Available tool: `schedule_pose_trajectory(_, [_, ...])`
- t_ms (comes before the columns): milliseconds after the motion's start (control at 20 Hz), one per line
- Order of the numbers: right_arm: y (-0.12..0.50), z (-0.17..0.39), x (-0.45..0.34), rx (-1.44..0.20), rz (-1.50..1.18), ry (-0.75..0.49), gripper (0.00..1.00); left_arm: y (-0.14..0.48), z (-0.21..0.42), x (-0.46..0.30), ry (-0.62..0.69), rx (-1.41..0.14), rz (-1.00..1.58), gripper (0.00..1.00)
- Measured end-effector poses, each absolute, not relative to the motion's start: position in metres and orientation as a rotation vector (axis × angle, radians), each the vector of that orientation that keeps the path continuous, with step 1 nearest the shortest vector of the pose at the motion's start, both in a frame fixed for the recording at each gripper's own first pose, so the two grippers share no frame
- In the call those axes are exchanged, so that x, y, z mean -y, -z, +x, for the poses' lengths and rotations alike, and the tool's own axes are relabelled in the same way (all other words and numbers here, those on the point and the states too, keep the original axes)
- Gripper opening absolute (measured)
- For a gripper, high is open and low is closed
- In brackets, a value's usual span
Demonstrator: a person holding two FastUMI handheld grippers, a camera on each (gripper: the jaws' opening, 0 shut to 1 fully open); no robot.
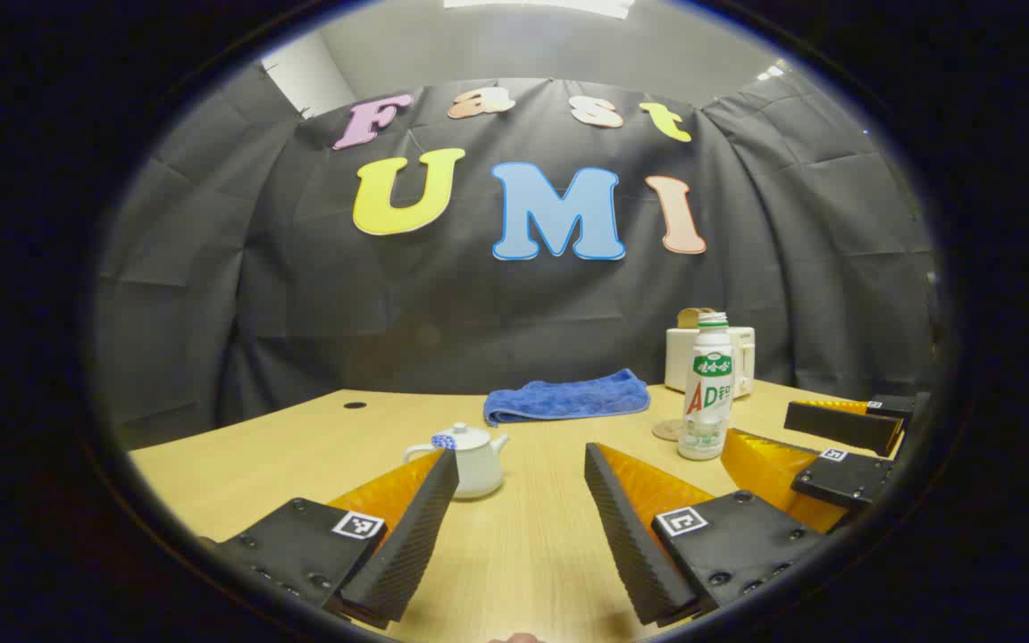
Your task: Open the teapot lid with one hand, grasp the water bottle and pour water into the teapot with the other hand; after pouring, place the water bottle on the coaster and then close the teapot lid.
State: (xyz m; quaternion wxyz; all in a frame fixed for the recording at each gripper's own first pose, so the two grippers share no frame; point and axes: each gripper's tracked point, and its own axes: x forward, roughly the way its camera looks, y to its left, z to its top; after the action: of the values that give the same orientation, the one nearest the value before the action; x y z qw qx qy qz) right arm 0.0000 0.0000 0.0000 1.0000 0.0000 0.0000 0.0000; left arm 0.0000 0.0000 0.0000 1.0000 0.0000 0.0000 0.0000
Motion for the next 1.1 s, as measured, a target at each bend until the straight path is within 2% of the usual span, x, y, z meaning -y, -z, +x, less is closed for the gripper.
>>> schedule_pose_trajectory(750, [-0.001,0.000,0.000,0.000,0.001,-0.001,0.95,-0.001,0.013,-0.011,0.018,0.005,-0.060,0.99])
schedule_pose_trajectory(1100, [0.000,0.014,0.002,-0.006,0.005,0.004,0.95,-0.004,0.071,-0.044,-0.008,-0.025,-0.030,0.98])
